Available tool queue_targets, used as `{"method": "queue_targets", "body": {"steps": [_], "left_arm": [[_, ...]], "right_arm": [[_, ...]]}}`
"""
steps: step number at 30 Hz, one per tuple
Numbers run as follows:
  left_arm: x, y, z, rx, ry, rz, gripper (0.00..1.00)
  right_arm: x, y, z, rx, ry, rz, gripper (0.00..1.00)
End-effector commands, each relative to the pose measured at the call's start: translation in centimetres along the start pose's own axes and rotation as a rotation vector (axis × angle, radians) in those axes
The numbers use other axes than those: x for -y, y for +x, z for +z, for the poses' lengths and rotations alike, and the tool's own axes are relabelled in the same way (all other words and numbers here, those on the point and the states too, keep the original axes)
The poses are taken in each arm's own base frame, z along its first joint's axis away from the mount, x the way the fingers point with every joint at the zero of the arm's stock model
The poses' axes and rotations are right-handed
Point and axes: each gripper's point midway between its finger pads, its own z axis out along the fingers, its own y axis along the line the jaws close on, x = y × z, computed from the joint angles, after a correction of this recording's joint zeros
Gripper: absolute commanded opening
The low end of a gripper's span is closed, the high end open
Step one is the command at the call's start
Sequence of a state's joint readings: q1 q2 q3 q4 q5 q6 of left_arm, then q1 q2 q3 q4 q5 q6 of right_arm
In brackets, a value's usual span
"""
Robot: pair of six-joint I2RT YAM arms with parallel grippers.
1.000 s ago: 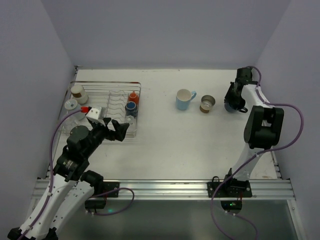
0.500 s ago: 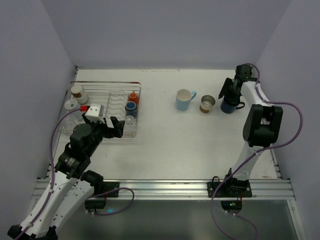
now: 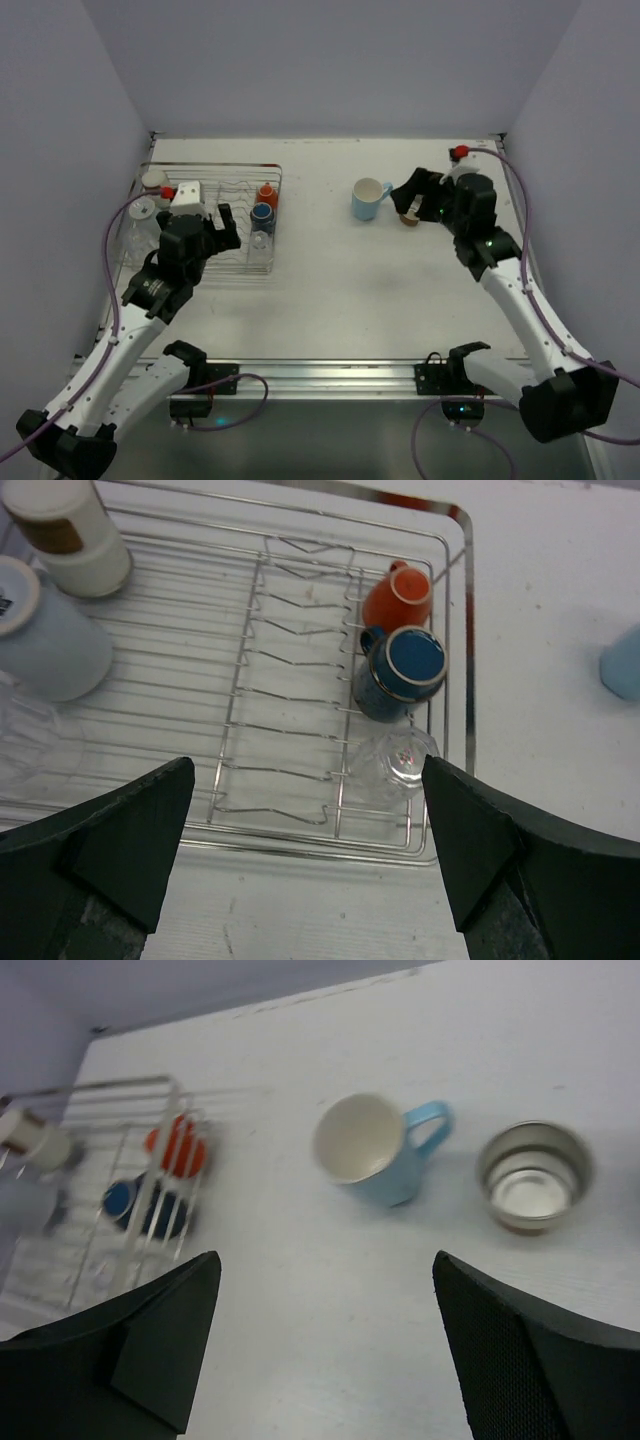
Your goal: Unload the cups from the dish rack
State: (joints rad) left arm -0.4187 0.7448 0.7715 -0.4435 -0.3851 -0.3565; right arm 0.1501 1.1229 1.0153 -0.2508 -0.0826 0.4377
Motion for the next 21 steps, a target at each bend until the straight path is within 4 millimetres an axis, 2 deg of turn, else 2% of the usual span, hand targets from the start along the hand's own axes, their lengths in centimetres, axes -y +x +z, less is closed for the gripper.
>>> {"method": "queue_targets", "body": {"steps": [1, 2, 3, 4, 5, 6, 7, 9, 10, 11, 12, 13, 14, 17, 18, 19, 21], "left_arm": [[-3.1, -5.5, 0.1, 0.15, -0.222, -0.082, 1.0], [-4.4, -5.9, 0.5, 0.15, -0.27, -0.092, 1.0], [-4.5, -6.4, 1.0, 0.143, -0.265, -0.11, 1.0], [-6.3, -6.3, 2.1, 0.123, -0.314, -0.136, 1.0], [-7.1, -6.6, 2.5, 0.125, -0.327, -0.157, 1.0], [-7.6, -6.5, 3.1, 0.117, -0.326, -0.174, 1.0], [-9.8, -6.5, 3.8, 0.119, -0.389, -0.202, 1.0], [-11.3, -6.6, 4.7, 0.109, -0.416, -0.238, 1.0], [-12.8, -6.5, 5.1, 0.103, -0.455, -0.262, 1.0], [-14.9, -5.8, 5.9, 0.074, -0.509, -0.287, 1.0], [-15.5, -5.8, 6.3, 0.071, -0.524, -0.297, 1.0], [-17.2, -4.7, 6.8, 0.029, -0.573, -0.31, 1.0], [-17.9, -4.9, 6.8, 0.017, -0.59, -0.323, 1.0], [-20.9, -3.0, 5.7, -0.026, -0.688, -0.373, 1.0], [-21.4, -1.8, 5.5, -0.044, -0.697, -0.388, 1.0], [-22.1, -2.1, 5.0, -0.02, -0.714, -0.398, 1.0], [-22.2, -1.4, 5.2, -0.027, -0.712, -0.38, 1.0]], "right_arm": [[-5.0, 3.3, -1.2, 0.064, -0.145, -0.038, 0.89], [-6.6, 3.8, -2.6, 0.067, -0.232, -0.037, 0.89], [-7.8, 4.6, -3.3, 0.059, -0.283, -0.015, 0.88], [-7.4, 6.8, -3.4, 0.02, -0.294, -0.014, 0.88], [-8.4, 6.8, -4.2, 0.038, -0.354, -0.015, 0.88], [-9.3, 7.6, -4.8, 0.01, -0.409, -0.013, 0.88], [-9.2, 8.8, -4.9, -0.015, -0.422, -0.012, 0.88], [-10.0, 9.5, -5.5, -0.024, -0.476, -0.019, 0.88], [-10.0, 10.0, -5.6, -0.035, -0.482, -0.021, 0.88], [-9.7, 10.8, -5.5, -0.05, -0.482, -0.02, 0.88], [-9.9, 10.8, -5.4, -0.045, -0.493, -0.017, 0.88], [-9.7, 11.5, -5.4, -0.06, -0.496, -0.017, 0.87], [-9.7, 11.7, -5.3, -0.065, -0.497, -0.019, 0.87], [-9.5, 12.3, -4.9, -0.086, -0.485, -0.024, 0.87], [-9.5, 12.2, -4.9, -0.086, -0.485, -0.026, 0.87], [-9.5, 12.4, -4.7, -0.091, -0.486, -0.028, 0.87], [-9.6, 12.6, -4.6, -0.1, -0.489, -0.028, 0.87]]}}
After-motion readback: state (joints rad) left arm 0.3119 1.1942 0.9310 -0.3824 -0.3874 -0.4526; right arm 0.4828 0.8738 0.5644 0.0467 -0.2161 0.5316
